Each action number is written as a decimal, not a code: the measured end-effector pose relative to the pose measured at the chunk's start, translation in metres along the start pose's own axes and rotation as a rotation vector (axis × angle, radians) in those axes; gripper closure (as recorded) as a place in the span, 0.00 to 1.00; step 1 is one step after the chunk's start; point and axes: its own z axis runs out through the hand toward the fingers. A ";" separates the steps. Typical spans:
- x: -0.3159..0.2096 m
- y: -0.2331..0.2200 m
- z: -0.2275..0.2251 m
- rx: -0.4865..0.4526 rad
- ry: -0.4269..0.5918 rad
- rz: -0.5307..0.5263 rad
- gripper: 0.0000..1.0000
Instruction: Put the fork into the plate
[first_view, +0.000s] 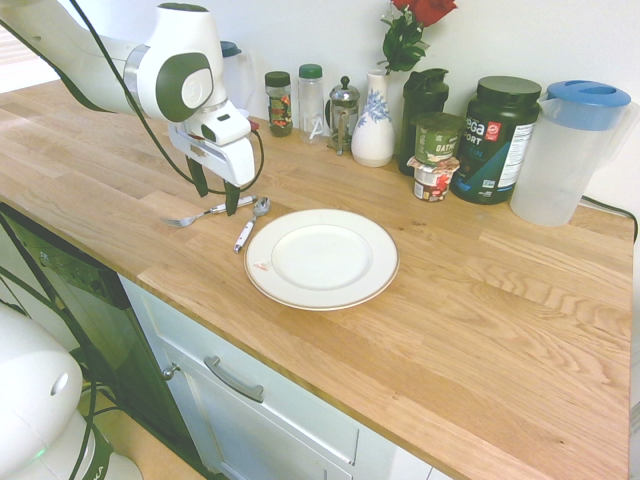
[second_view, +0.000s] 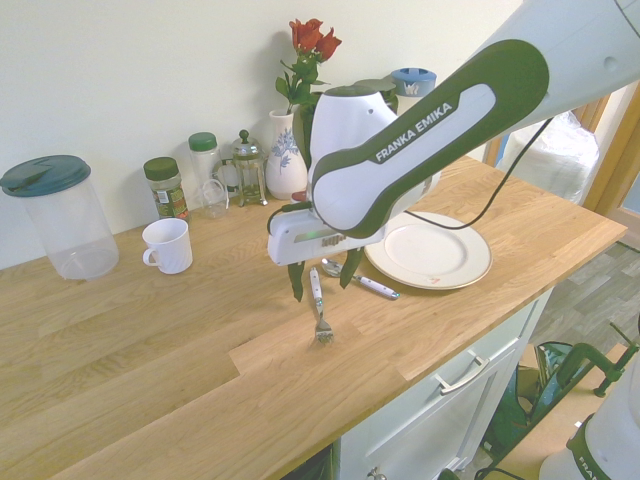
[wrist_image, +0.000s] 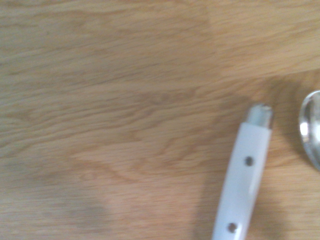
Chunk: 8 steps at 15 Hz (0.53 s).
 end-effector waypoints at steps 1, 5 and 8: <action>-0.003 -0.002 0.000 0.004 0.007 0.002 1.00; 0.001 -0.002 0.008 -0.002 0.048 0.016 1.00; 0.007 -0.002 0.015 0.001 0.070 0.032 1.00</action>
